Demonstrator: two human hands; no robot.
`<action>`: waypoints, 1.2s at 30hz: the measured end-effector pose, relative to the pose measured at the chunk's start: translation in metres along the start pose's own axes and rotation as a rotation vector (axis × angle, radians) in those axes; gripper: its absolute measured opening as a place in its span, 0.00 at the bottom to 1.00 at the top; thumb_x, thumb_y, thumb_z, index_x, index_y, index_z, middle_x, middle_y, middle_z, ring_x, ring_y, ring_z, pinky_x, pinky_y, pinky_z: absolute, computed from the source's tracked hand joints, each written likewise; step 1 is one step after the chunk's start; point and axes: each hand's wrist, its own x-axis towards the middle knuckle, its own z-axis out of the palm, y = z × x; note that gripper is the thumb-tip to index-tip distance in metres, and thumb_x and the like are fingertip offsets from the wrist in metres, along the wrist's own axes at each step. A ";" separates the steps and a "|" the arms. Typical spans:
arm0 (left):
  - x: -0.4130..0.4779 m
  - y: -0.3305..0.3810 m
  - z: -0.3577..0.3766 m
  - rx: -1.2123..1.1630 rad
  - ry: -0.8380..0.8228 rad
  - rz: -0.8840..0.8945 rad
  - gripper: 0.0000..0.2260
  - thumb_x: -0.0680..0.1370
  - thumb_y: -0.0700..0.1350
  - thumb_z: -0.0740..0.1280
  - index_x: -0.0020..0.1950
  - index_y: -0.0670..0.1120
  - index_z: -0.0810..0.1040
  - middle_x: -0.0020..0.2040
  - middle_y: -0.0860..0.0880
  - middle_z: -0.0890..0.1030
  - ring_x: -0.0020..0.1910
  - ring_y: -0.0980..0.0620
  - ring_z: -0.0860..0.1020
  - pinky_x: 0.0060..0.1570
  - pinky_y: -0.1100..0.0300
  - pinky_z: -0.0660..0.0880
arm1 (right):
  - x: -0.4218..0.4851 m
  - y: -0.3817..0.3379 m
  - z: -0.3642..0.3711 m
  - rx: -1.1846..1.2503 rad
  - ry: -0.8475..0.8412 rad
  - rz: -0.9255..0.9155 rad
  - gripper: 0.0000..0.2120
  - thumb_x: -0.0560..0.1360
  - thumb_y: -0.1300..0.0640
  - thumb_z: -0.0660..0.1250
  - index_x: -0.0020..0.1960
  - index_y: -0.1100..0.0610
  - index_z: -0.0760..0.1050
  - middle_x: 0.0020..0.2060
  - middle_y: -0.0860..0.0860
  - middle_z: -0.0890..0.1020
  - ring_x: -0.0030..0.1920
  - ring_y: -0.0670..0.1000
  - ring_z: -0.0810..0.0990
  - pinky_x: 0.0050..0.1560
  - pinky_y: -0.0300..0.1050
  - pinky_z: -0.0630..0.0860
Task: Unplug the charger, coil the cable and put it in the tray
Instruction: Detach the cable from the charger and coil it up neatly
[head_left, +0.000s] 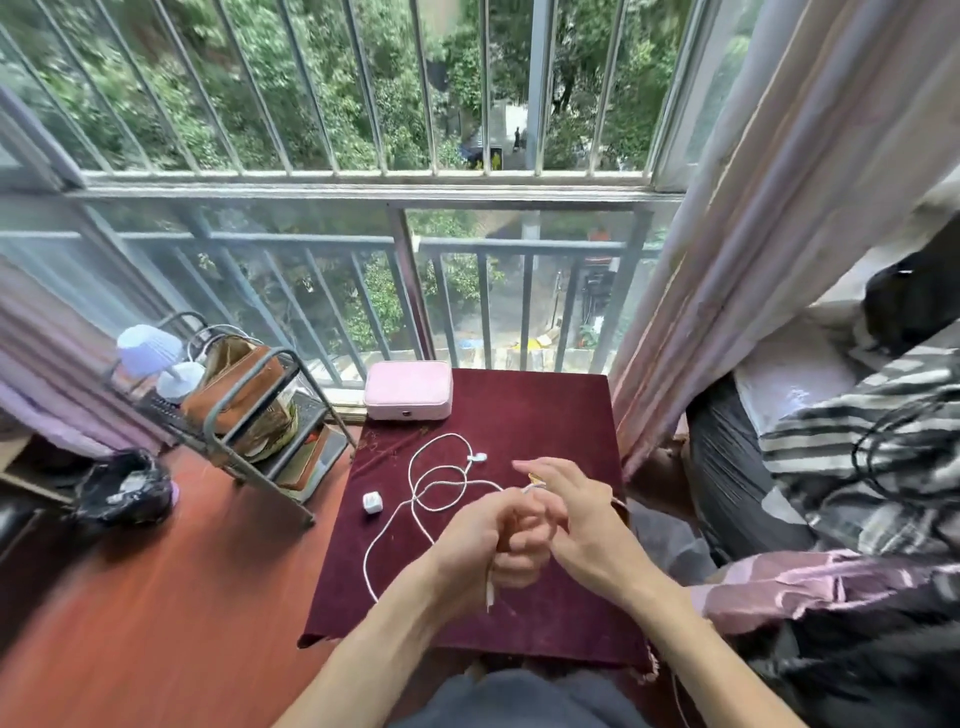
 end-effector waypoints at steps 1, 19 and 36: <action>-0.005 0.002 0.006 0.021 -0.035 0.001 0.09 0.79 0.45 0.62 0.46 0.46 0.81 0.25 0.54 0.65 0.18 0.60 0.60 0.18 0.69 0.55 | 0.015 -0.005 0.000 0.012 -0.021 -0.037 0.21 0.78 0.65 0.70 0.69 0.52 0.80 0.61 0.48 0.81 0.57 0.39 0.80 0.61 0.29 0.72; 0.010 -0.053 -0.099 0.009 0.497 -0.166 0.16 0.85 0.47 0.53 0.40 0.43 0.70 0.20 0.53 0.59 0.14 0.59 0.56 0.19 0.74 0.52 | 0.222 -0.133 -0.131 -0.099 0.305 -0.364 0.11 0.84 0.62 0.66 0.63 0.65 0.83 0.57 0.60 0.87 0.55 0.52 0.84 0.57 0.37 0.81; -0.021 0.007 0.002 0.061 -0.040 0.141 0.12 0.82 0.50 0.62 0.50 0.43 0.79 0.25 0.53 0.62 0.19 0.59 0.59 0.20 0.68 0.55 | 0.127 -0.022 -0.028 -0.059 -0.038 -0.031 0.33 0.77 0.60 0.76 0.78 0.45 0.69 0.64 0.49 0.79 0.58 0.48 0.81 0.59 0.46 0.78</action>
